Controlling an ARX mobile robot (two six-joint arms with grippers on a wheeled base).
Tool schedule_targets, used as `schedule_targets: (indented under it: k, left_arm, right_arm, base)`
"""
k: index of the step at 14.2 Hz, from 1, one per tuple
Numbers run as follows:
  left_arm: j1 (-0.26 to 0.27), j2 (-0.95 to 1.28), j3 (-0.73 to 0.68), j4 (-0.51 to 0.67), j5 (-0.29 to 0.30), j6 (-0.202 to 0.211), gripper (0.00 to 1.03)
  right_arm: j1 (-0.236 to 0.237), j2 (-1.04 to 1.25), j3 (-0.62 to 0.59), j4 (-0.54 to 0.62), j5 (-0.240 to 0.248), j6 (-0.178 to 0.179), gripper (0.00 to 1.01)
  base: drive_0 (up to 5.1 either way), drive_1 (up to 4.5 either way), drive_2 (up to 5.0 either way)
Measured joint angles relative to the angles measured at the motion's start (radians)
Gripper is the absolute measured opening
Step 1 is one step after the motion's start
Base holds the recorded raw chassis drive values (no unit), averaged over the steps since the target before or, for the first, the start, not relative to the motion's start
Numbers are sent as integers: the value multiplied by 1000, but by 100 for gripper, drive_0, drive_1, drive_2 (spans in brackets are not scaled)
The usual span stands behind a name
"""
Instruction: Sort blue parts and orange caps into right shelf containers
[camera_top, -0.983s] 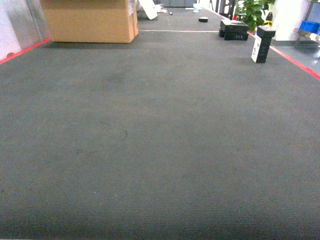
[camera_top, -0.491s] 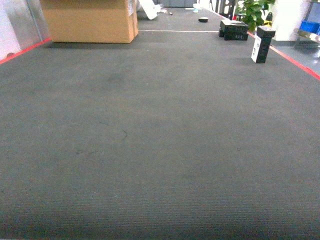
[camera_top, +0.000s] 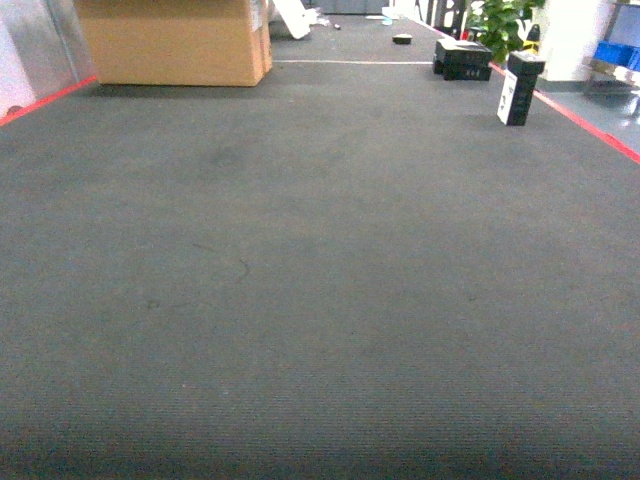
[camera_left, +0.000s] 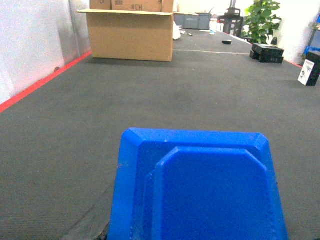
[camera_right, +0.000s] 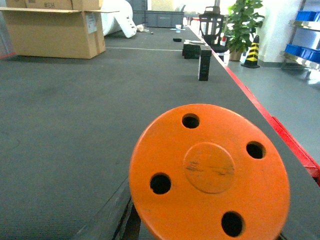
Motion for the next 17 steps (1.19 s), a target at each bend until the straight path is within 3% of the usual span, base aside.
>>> schedule_targets:
  k: [17]
  left_arm:
    - [0,0,0,0,2,0,43]
  right_arm:
    - [0,0,0,0,0,0,44]
  base:
    - [-167,-167,-167]
